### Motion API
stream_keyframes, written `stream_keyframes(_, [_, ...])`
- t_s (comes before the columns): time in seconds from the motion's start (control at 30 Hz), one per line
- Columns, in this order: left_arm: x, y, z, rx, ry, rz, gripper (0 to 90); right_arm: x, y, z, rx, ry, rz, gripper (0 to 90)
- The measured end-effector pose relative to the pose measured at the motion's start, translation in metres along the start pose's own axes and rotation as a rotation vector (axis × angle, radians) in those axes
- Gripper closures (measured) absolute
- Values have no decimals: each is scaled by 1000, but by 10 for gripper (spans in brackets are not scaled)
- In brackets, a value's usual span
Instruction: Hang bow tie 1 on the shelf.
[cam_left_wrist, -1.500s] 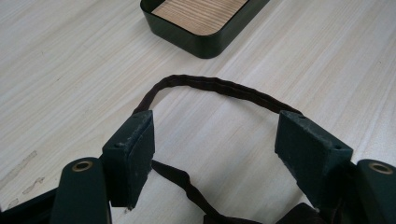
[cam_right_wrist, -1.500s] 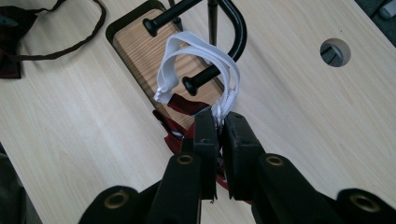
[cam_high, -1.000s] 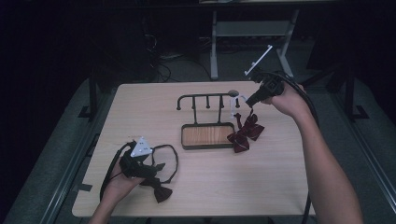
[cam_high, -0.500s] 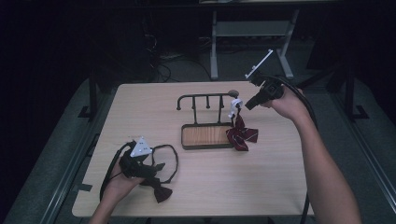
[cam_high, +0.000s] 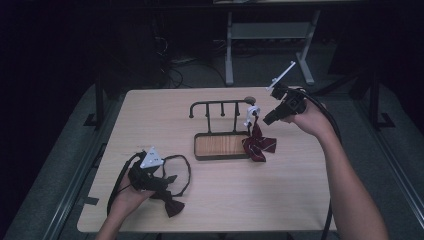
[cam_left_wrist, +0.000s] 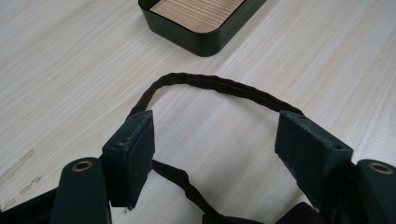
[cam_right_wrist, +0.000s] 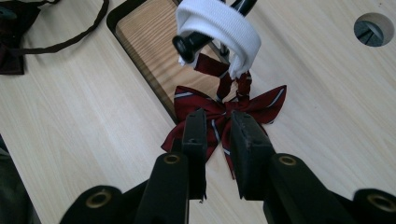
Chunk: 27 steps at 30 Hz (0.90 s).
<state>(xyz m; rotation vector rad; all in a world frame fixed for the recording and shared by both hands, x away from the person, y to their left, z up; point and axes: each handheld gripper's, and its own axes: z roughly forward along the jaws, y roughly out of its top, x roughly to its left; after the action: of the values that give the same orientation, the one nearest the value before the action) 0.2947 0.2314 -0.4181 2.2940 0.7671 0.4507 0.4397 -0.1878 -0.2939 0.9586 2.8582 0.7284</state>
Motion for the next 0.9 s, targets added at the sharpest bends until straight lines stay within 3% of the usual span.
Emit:
stream_keyframes(0.5, [0, 0, 1, 6, 0, 3, 288, 5, -23, 3, -42, 19, 5, 705])
stream_keyframes(0.9, [0, 0, 2, 13, -5, 5, 286, 7, -47, 17, -48, 55, 14, 664])
